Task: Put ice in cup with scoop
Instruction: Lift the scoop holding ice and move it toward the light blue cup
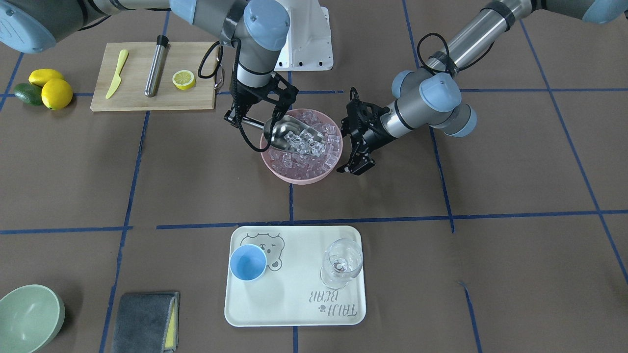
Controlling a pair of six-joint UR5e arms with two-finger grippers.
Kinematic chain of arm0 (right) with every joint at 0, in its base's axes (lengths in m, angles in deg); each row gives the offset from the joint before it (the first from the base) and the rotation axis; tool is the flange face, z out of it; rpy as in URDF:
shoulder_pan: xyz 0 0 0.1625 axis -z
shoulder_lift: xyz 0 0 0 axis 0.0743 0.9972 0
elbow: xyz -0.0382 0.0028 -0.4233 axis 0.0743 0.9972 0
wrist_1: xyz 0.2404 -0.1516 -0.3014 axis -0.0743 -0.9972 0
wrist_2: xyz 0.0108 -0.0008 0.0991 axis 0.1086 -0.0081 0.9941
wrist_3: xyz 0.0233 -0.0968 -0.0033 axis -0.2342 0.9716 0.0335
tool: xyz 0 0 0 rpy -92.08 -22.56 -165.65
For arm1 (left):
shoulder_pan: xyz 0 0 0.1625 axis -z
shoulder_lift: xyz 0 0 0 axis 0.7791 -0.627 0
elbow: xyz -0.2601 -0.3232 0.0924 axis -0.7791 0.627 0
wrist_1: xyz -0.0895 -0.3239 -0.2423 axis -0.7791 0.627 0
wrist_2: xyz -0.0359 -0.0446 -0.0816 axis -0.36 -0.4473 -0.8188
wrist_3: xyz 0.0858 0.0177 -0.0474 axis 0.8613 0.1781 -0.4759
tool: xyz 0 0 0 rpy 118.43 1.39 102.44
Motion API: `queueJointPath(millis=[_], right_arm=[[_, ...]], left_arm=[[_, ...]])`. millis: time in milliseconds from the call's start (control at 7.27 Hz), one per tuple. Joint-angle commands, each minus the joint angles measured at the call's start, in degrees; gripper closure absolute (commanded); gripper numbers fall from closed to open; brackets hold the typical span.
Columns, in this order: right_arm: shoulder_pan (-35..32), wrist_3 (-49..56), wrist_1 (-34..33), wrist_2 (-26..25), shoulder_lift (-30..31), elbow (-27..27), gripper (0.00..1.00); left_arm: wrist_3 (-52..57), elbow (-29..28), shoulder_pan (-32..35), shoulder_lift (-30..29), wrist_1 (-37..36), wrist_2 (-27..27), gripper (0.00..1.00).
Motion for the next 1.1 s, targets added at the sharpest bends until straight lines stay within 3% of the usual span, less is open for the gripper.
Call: queueJointPath(millis=[0, 275, 550, 962], right_arm=[[-2.5, 0.0, 0.3, 2.4, 0.6, -1.6, 1.0], [-6.2, -0.5, -0.5, 6.6, 0.6, -1.8, 1.0], [-11.0, -1.0, -6.0, 11.4, -0.2, -2.1, 1.0], [-16.2, -1.7, -14.9, 11.5, -2.5, -1.6, 1.0]], left_arm=[[0.0, 0.1, 0.0, -0.1, 0.0, -0.1, 0.0], [0.0, 0.0, 0.0, -0.2, 0.0, -0.1, 0.0], [0.0, 0.0, 0.0, -0.2, 0.0, -0.1, 0.0], [0.0, 0.0, 0.0, -0.3, 0.0, -0.1, 0.0]])
